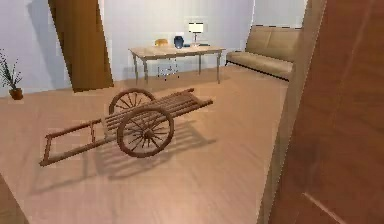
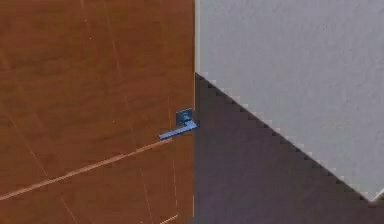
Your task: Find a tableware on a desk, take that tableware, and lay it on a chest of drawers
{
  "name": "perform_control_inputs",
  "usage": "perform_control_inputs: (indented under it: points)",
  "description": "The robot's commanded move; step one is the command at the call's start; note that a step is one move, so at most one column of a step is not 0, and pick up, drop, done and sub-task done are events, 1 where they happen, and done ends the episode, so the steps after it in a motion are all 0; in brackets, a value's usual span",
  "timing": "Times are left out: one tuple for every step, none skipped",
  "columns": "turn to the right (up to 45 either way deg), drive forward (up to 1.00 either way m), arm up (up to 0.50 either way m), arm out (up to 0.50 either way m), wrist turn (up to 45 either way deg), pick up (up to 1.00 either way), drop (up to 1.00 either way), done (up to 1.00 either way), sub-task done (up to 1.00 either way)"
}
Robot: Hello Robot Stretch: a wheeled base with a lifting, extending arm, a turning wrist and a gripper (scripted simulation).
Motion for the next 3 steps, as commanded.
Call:
perform_control_inputs:
  points:
    - [0.0,0.75,0.00,0.00,0.0,0.00,0.00,0.00,0.00]
    - [-36.0,0.00,0.00,0.00,0.0,0.00,0.00,0.00,0.00]
    - [0.0,0.05,0.00,0.00,0.0,0.00,0.00,0.00,0.00]
